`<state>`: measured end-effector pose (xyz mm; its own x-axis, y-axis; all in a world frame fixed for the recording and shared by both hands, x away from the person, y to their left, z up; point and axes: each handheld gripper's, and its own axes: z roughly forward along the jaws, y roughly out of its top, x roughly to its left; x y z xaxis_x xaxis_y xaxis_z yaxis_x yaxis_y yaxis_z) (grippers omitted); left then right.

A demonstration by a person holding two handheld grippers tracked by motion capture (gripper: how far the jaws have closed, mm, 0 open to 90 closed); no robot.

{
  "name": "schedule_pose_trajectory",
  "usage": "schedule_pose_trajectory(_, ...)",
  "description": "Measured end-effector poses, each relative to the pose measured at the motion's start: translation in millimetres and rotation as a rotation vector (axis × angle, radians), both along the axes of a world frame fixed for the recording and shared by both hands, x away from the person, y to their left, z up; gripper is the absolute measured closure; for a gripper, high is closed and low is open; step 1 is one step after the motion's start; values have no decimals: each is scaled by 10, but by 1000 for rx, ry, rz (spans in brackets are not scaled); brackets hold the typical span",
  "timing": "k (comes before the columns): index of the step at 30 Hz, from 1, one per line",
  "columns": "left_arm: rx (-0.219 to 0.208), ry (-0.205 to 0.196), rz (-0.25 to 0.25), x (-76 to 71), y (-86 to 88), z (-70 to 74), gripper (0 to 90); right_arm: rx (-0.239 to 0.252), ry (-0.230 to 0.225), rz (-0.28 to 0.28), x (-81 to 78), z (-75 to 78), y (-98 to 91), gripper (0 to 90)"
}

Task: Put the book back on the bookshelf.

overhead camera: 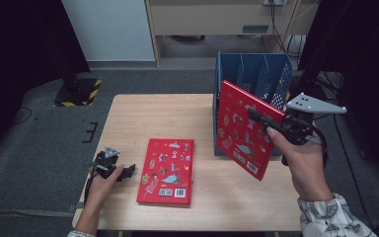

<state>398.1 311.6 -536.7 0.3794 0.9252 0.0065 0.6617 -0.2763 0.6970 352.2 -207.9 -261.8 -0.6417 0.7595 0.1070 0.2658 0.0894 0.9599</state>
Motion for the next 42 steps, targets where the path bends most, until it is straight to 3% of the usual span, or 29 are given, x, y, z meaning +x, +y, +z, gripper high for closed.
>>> schedule_pose_trajectory(11, 0, 0, 1, -1, -2, 0, 0, 0, -12, -73, 150, 145, -145, 792)
schedule_pose_trajectory(28, 0, -1, 1, -2, -5, 0, 0, -49, 9, -220, 580, 69, -265, 792)
schedule_pose_trajectory(42, -5, 1, 3, -3, -12, -2, 0, -65, 20, -271, 775, 38, -271, 793)
